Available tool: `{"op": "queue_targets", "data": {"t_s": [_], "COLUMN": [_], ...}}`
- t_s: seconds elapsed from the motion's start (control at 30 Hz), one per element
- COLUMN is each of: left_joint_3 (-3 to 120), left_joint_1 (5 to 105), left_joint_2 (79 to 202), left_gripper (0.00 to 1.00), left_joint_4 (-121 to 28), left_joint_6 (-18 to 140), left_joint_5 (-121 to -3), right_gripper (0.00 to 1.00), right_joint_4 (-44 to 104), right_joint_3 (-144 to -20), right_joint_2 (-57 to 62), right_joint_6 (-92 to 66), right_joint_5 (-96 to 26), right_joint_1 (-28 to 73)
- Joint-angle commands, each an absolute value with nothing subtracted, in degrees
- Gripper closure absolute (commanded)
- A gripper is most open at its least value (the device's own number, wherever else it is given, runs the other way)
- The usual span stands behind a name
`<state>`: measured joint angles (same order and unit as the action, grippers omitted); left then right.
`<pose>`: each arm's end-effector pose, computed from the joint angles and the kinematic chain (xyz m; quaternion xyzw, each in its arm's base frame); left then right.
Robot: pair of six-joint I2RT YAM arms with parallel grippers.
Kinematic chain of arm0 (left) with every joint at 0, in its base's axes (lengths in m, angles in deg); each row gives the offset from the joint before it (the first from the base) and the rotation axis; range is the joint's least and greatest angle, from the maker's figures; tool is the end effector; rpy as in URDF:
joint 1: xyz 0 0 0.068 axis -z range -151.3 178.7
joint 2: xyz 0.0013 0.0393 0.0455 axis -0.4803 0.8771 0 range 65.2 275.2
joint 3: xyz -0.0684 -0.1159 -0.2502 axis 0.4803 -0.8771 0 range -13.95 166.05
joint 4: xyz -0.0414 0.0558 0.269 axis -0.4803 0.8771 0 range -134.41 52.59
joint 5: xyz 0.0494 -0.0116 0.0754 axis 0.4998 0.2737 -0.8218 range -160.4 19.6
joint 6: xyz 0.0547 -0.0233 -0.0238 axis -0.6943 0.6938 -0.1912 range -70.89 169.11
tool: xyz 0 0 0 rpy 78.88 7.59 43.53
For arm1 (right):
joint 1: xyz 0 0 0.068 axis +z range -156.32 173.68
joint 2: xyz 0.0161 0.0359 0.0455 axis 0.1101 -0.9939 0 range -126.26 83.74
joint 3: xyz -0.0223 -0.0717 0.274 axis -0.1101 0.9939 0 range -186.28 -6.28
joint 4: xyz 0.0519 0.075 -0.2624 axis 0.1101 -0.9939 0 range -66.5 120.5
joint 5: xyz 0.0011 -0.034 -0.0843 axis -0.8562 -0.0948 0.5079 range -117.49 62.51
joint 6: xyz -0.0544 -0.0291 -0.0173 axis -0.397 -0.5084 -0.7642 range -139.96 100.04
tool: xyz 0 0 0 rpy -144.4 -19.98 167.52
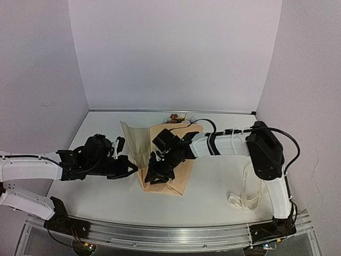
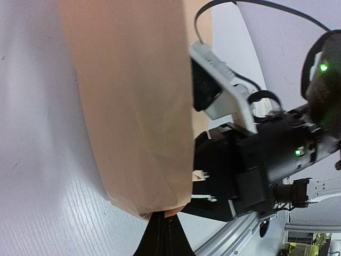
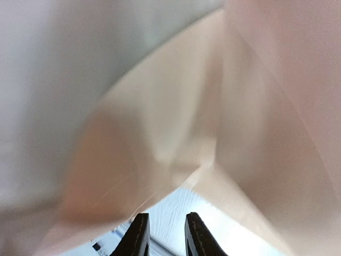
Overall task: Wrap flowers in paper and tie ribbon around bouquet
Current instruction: Press the fold line on the 2/3-folded wrapping paper, then fold the 2/3-folded wrapping paper at the center of the board.
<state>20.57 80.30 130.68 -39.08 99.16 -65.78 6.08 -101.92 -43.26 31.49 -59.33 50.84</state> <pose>0.1590 -0.2070 0.2076 0.0302 0.8911 -0.3726 0.2573 0.2526 0.4396 0.1522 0.1264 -0.9139 -0.3827 0.0479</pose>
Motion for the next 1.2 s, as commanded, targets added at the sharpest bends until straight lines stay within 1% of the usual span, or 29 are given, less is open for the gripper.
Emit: {"op": "queue_targets", "data": {"t_s": [0.0, 0.17, 0.27, 0.4, 0.5, 0.73, 0.93, 1.03, 1.17], "left_joint_3": [24.8, 28.8, 33.0, 38.6, 42.9, 49.8, 53.0, 54.3, 55.4], "left_joint_1": [80.6, 81.1, 81.9, 82.8, 82.9, 83.0, 83.0, 83.0, 82.9], "left_joint_2": [133.6, 139.3, 144.4, 152.4, 158.7, 168.4, 172.4, 173.9, 175.3], "left_gripper": [1.0, 1.0, 1.0, 1.0, 1.0, 1.0, 1.0, 1.0, 1.0], "left_joint_4": [-43.0, -44.2, -44.1, -43.5, -42.4, -40.2, -39.3, -39.1, -38.5], "left_joint_6": [93.8, 89.9, 87.3, 84.5, 83.1, 80.8, 80.6, 80.6, 80.5], "left_joint_5": [-61.7, -57.7, -55.1, -51.0, -47.7, -42.7, -41.6, -40.9, -40.4], "right_gripper": [0.75, 0.73, 0.69, 0.65, 0.61, 0.48, 0.45, 0.43, 0.42], "right_joint_4": [3.8, -0.2, -0.3, -0.2, 0.1, 2.6, 6.2, 8.4, 12.8], "right_joint_3": [-97.5, -85.0, -77.7, -71.5, -69.1, -67.0, -71.1, -72.3, -73.0], "right_joint_2": [-31.0, -21.1, -16.8, -13.0, -11.4, -7.5, -9.1, -9.6, -10.6], "right_joint_6": [28.1, 26.7, 26.5, 26.2, 26.2, 25.4, 25.2, 24.8, 25.0], "right_joint_5": [-61.3, -54.6, -51.1, -48.5, -47.4, -43.5, -45.8, -45.9, -46.5], "right_joint_1": [48.7, 44.7, 42.0, 39.2, 38.1, 36.7, 35.0, 34.8, 34.8]}}
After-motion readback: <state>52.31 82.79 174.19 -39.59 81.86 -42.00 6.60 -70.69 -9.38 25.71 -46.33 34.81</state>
